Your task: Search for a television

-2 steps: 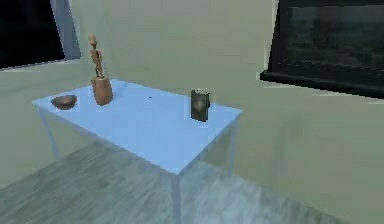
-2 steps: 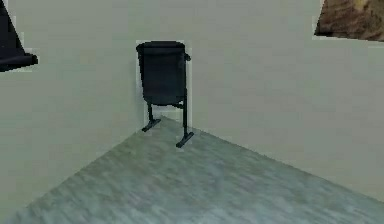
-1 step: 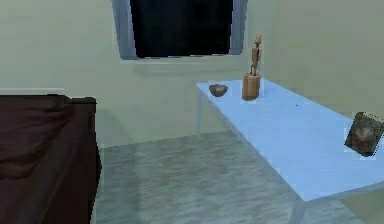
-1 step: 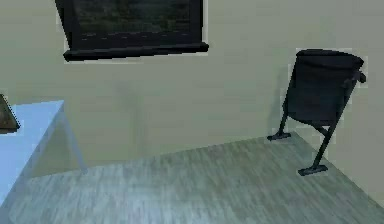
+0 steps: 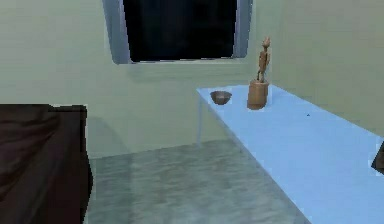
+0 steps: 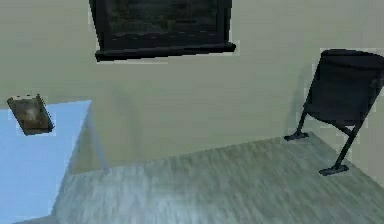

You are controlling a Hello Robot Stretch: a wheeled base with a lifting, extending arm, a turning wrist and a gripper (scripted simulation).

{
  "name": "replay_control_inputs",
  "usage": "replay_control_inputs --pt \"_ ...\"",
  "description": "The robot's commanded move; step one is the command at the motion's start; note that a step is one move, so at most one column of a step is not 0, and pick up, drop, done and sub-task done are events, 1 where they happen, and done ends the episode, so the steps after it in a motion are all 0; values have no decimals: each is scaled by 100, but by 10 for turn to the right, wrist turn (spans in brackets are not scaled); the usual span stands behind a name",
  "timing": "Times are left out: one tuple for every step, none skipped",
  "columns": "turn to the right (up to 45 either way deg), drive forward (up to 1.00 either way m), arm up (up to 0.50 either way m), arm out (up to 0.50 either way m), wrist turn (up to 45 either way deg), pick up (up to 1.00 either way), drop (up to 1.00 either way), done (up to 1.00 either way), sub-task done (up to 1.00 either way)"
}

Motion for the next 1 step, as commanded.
replay_control_inputs --pt "-120 0 0 0 0 0 0 0 0"
